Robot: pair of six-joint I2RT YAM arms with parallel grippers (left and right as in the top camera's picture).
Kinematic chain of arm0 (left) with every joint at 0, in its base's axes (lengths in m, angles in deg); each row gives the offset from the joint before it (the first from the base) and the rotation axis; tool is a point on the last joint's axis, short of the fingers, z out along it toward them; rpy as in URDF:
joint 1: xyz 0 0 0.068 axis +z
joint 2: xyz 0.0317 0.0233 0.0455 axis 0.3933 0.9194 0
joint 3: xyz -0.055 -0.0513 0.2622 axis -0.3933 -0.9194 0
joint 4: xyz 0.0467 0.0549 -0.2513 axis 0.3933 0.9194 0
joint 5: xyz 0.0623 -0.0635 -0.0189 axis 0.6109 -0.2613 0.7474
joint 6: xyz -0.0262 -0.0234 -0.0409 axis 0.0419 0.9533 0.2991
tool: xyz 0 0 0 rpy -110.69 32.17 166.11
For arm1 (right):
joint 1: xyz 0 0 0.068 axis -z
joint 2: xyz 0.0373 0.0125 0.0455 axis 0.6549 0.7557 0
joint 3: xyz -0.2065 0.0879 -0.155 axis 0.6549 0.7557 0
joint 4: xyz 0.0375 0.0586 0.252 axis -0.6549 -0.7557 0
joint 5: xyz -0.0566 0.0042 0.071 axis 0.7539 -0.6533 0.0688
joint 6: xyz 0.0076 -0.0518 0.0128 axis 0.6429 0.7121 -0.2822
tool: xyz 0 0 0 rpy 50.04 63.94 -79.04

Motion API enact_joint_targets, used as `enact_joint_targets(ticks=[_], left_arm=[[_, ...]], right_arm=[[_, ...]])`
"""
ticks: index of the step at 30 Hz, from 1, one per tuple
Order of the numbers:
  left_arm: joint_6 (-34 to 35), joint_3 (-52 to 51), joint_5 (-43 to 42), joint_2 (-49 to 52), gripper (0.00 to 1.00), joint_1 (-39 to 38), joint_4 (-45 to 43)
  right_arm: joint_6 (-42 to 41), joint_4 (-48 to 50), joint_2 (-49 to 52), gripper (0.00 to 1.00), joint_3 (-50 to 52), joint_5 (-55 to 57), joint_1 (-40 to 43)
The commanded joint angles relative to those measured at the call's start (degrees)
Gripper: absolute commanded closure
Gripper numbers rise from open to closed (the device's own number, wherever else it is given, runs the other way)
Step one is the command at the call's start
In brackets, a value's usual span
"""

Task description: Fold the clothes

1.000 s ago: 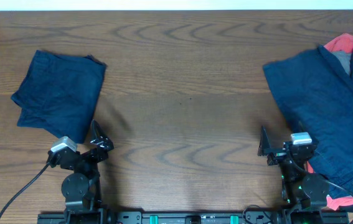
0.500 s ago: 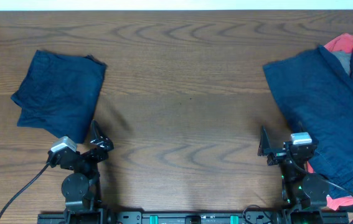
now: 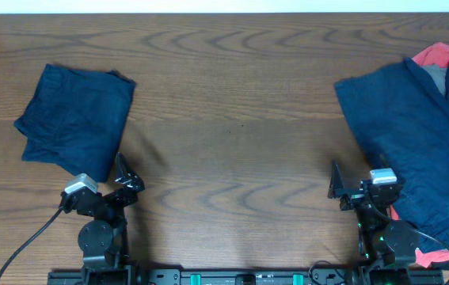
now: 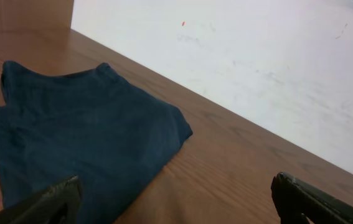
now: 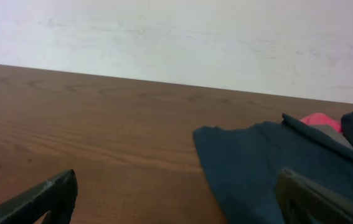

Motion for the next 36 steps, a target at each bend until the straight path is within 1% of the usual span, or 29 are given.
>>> enact_joint_targets(ticks=[1, 3, 7, 9, 13, 18, 22, 26, 28, 32, 36], left_arm=[[0.09, -1.60, -0.15, -0.31, 0.02, 0.22, 1.31], [0.09, -1.60, -0.15, -0.31, 0.02, 0.22, 1.31], [0.09, -1.60, -2.78, -0.24, 0.02, 0.22, 1.73], [0.35, -1.60, -3.15, -0.02, 0.02, 0.22, 1.68], [0.26, -1.49, -9.05, 0.50, 0.02, 0.24, 1.81], [0.26, 1.73, -12.61, 4.52, 0.02, 0.22, 3.96], [-0.24, 7.61, -12.61, 12.09, 0.02, 0.22, 6.95], [-0.42, 14.84, -12.63, 22.49, 0.02, 0.22, 10.47], [-0.39, 19.21, -12.63, 28.37, 0.02, 0.22, 14.23], [-0.42, 27.45, -12.63, 39.36, 0.02, 0.24, 21.53], [-0.39, 34.29, -12.63, 48.52, 0.02, 0.22, 26.95]], right_arm=[[-0.96, -0.24, -0.17, 0.01, 0.04, -0.11, -0.74], [-1.16, -0.22, -0.17, 0.01, 0.04, -0.50, -0.74], [-9.70, -0.22, -0.17, 0.01, 0.04, -0.48, -0.74], [-12.00, -0.26, -0.15, 0.01, 0.04, -0.61, -0.74], [-11.02, -0.46, 1.25, 0.01, -0.13, -1.11, -0.74], [-10.40, -3.50, 6.93, 0.01, -3.13, -0.31, -0.72], [-6.84, -5.20, 16.24, 0.01, -8.37, 0.02, -0.72], [-5.53, -7.87, 29.75, 0.01, -16.28, 3.58, -0.66], [-5.25, -10.40, 37.35, 0.01, -21.05, 5.81, -0.57], [-0.48, -18.03, 53.88, 0.01, -32.11, 5.99, 0.39], [-0.66, -25.99, 69.81, 0.01, -43.45, 5.95, 1.31]])
